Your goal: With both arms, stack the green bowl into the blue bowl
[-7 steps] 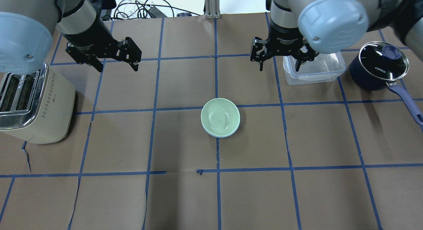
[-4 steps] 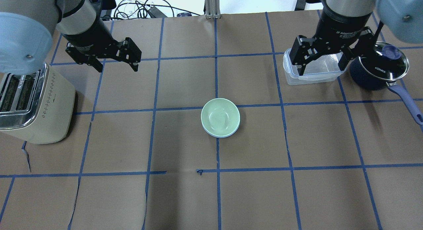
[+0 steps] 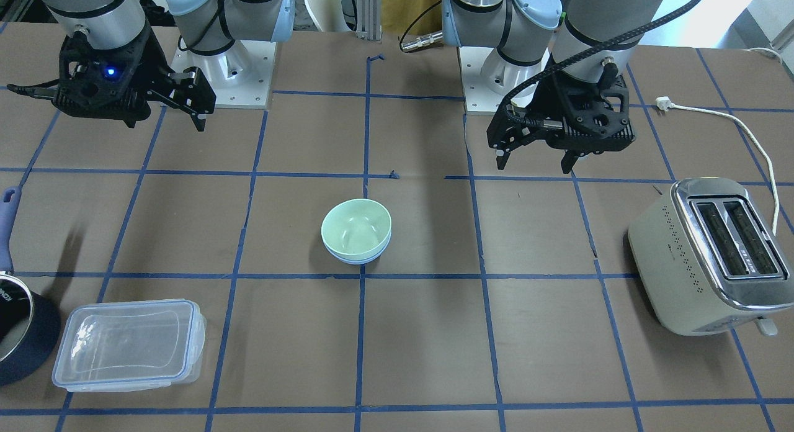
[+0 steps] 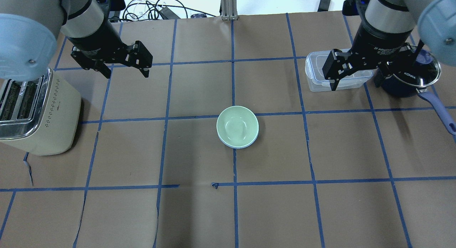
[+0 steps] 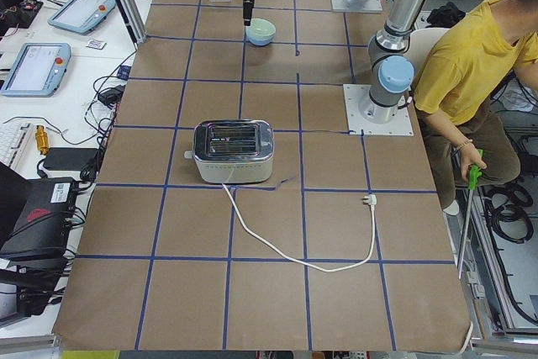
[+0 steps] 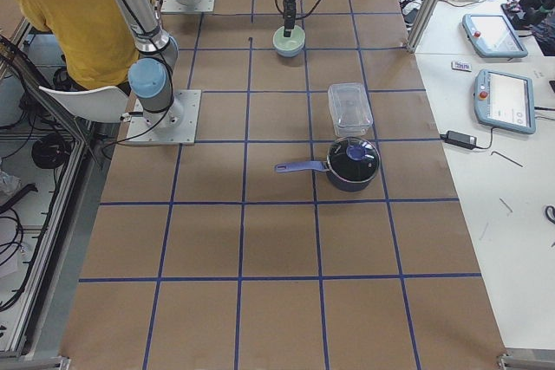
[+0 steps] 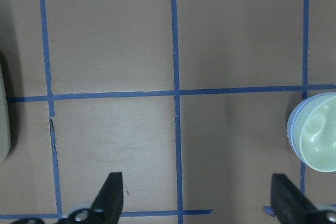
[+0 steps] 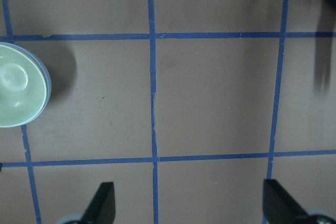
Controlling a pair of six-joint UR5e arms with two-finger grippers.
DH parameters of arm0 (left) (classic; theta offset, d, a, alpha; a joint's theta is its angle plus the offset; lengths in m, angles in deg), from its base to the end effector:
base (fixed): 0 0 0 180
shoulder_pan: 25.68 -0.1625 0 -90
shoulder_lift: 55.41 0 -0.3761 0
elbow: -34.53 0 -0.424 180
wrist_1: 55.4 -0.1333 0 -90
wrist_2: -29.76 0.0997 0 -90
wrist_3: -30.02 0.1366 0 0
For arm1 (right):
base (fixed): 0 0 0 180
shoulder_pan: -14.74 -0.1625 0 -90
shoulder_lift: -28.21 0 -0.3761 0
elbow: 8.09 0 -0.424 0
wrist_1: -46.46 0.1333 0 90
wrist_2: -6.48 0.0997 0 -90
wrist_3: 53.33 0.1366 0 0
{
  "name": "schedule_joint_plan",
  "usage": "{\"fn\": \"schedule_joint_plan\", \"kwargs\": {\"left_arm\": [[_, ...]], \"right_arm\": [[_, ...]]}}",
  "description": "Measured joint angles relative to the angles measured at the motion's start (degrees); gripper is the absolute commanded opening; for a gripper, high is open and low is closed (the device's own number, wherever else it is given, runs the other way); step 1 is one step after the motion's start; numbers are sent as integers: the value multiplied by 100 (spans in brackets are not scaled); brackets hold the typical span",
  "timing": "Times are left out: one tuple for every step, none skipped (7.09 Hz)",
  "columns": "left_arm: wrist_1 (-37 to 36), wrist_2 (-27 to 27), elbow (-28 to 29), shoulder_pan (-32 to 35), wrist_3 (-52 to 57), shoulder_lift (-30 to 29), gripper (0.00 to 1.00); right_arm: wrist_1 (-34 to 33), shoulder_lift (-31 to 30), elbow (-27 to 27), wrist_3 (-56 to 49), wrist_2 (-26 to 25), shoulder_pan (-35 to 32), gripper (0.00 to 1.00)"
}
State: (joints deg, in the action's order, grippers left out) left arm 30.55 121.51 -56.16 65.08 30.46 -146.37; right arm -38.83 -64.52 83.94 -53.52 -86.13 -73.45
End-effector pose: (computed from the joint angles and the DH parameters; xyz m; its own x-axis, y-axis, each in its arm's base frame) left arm -0.1362 -0.5337 0.3941 -0.9993 0.0197 -0.0308 0.0209 0.9989 -0.0416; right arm 0.1114 -0.4997 0.4003 -0.9987 0.0251 0.0452 0.0282 0.9971 0.0701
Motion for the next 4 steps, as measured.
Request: {"fn": "schedule_joint_plan", "kwargs": {"left_arm": [[0, 0, 0, -2, 0, 0, 100], [0, 0, 0, -4, 0, -2, 100], [0, 0, -1, -5, 0, -5, 100], [0, 0, -1, -5, 0, -8, 100]], "right_arm": [[-19, -23, 18, 193, 114, -2, 100], [-22, -40, 22, 272, 173, -5, 100], [-22, -44, 25, 298, 201, -5, 100], [-23, -44, 28, 303, 208, -5, 100]]}}
